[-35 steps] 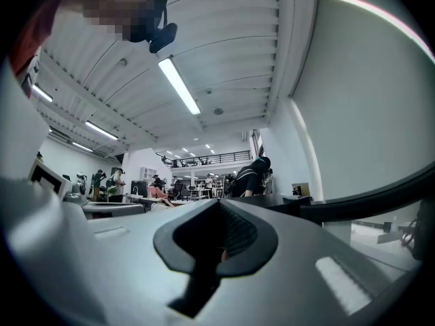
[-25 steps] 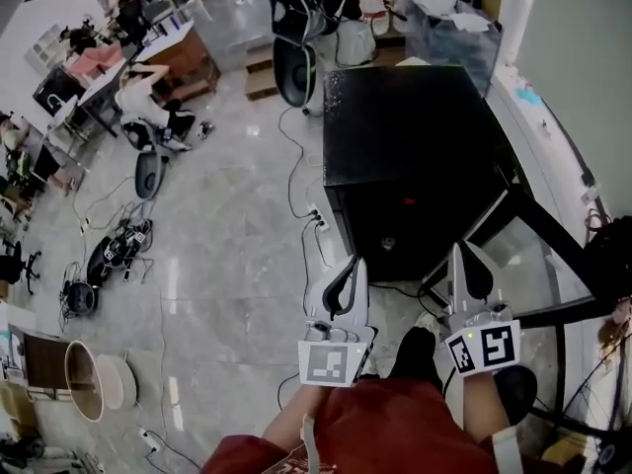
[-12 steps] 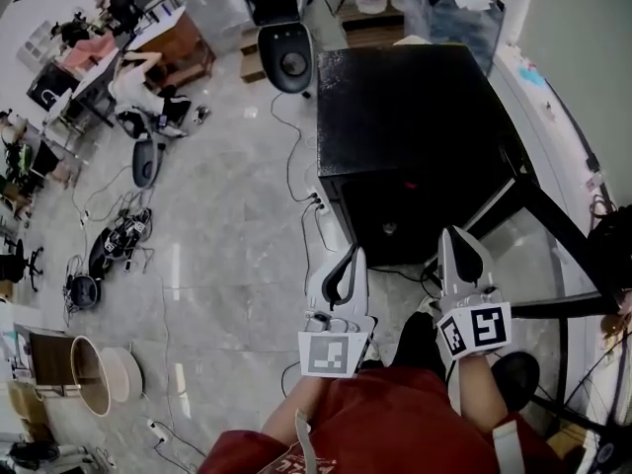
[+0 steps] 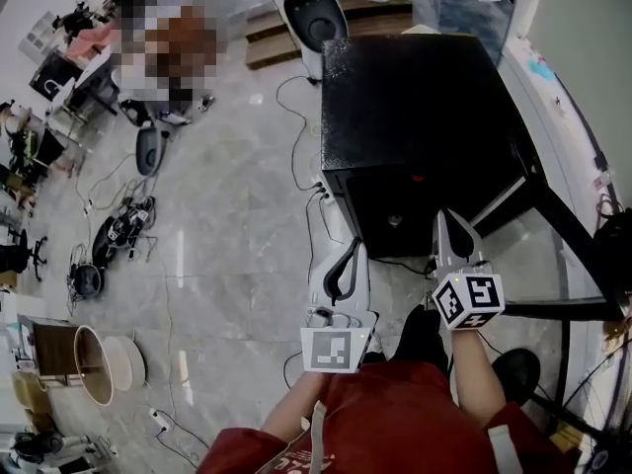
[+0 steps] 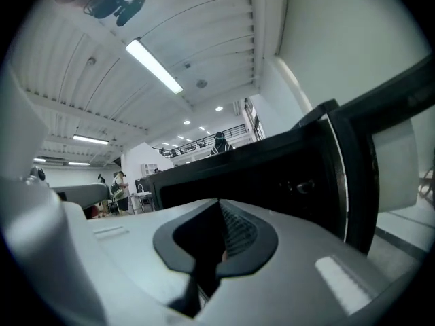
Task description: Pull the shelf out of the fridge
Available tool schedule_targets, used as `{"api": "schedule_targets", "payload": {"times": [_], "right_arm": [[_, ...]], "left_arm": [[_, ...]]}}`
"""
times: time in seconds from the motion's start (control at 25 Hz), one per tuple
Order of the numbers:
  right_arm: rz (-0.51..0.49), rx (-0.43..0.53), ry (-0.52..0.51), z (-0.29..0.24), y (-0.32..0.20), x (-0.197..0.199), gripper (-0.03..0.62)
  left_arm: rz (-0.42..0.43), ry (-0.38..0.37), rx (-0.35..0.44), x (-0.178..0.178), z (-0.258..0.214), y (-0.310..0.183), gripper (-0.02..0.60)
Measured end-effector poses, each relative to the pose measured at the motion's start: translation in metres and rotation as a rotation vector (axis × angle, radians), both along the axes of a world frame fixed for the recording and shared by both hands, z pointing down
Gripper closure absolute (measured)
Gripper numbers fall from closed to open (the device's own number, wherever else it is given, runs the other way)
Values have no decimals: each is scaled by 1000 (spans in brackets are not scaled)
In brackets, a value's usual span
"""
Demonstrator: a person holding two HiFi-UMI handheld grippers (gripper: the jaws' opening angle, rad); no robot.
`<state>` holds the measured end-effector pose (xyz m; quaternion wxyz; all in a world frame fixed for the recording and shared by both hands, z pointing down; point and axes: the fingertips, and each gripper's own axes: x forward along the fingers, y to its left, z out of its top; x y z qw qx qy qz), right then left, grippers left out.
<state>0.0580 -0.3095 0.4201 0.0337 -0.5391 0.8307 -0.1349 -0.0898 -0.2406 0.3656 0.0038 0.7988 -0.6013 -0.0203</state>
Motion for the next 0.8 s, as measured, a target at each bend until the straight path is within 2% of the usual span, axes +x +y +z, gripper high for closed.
{"api": "schedule_targets", "payload": {"times": [0.24, 0.52, 0.8], "right_arm": [[58, -80, -159, 26, -34, 0, 594], [98, -102, -401, 35, -59, 0, 577], [150, -196, -702, 65, -90, 5, 504]], "left_arm": [[-4, -19, 1, -5, 3, -3, 575], [-17, -21, -7, -8, 8, -4, 575], [-27, -33, 8, -5, 9, -10, 575]]}}
